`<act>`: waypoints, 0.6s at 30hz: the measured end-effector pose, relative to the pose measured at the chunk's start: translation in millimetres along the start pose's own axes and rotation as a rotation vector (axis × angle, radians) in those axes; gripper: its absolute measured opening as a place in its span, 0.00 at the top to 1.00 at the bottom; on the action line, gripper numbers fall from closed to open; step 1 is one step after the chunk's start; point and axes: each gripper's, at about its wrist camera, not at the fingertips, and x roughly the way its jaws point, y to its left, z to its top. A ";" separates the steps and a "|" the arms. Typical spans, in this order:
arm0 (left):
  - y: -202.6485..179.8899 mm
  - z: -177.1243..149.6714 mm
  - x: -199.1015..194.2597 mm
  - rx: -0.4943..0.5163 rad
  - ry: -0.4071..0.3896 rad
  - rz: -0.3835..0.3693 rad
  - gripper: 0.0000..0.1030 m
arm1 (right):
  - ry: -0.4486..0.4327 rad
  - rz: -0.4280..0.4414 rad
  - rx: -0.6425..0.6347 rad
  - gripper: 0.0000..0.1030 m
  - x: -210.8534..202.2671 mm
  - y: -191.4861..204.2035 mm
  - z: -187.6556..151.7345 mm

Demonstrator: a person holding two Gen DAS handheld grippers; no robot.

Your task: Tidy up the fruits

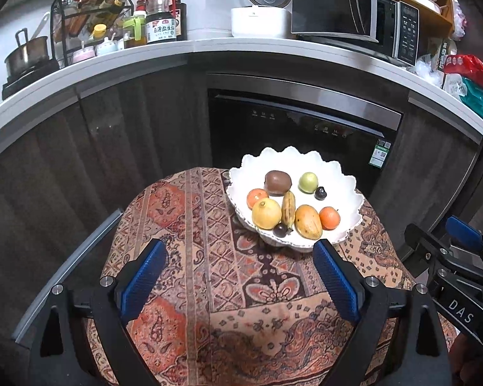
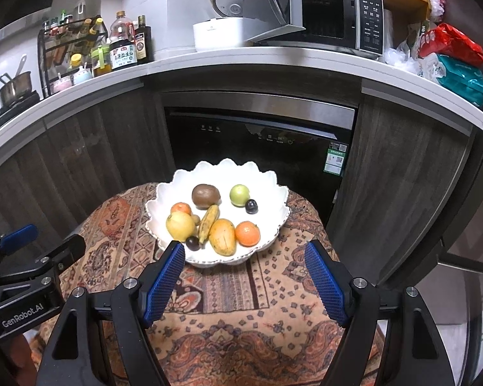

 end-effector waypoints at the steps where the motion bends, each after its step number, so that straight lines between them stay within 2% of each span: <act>1: 0.2 -3.0 -2.9 -0.002 -0.001 0.001 0.07 | -0.002 0.001 0.001 0.25 -2.4 -0.1 -2.1; 18: -6.0 -47.9 -30.1 0.009 -0.001 0.034 0.06 | -0.006 -0.013 0.003 0.25 -33.3 -10.6 -46.9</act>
